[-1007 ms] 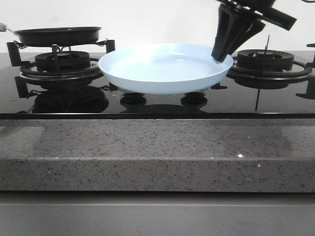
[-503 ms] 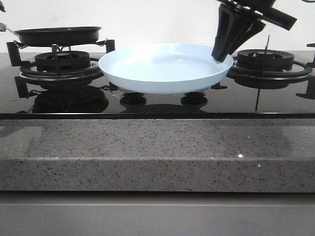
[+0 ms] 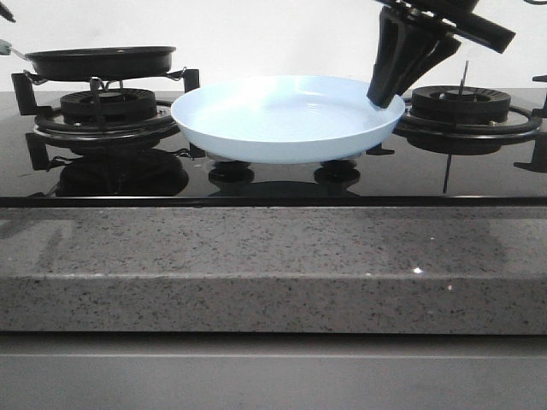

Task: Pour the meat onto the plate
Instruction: 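Grasp the pale green handle of the black frying pan with the left gripper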

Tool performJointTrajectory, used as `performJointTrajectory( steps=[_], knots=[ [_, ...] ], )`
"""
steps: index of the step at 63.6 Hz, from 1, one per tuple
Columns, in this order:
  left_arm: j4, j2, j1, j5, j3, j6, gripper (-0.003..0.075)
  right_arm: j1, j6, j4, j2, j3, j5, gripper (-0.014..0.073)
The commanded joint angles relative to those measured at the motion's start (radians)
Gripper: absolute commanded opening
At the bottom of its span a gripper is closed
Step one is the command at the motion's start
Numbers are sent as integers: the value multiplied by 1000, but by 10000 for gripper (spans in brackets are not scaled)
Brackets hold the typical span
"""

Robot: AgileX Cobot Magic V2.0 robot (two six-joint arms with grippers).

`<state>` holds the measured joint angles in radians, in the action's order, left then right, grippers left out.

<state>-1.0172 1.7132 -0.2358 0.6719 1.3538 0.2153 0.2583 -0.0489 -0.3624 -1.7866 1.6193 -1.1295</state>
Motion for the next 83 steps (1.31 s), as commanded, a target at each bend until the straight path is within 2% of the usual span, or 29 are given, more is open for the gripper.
performJointTrajectory(
  steps=[1, 6, 30, 34, 49, 54, 79, 83],
  knots=[
    [-94, -21, -4, -8, 35, 33, 566, -1, -10, -31, 60, 24, 20, -58],
    [-130, -11, -4, -8, 35, 45, 566, -1, -10, -31, 60, 24, 20, -58],
    [-130, -10, -22, -6, 35, 45, 557, -1, -10, -31, 60, 24, 20, -58],
    [-130, -10, -29, 6, 35, 45, 520, -1, -10, -31, 60, 24, 20, -58],
    [-138, -10, -40, 35, 35, 45, 241, -1, -10, -31, 60, 24, 20, -58],
    [-139, -10, -40, 36, 35, 45, 173, -1, -10, -31, 60, 24, 20, -58],
    [-181, -10, -40, 39, 35, 45, -20, -1, -10, -31, 60, 24, 20, -58],
    [-182, -10, -40, 40, 35, 47, -20, -1, -10, -31, 60, 24, 20, -58]
  ],
)
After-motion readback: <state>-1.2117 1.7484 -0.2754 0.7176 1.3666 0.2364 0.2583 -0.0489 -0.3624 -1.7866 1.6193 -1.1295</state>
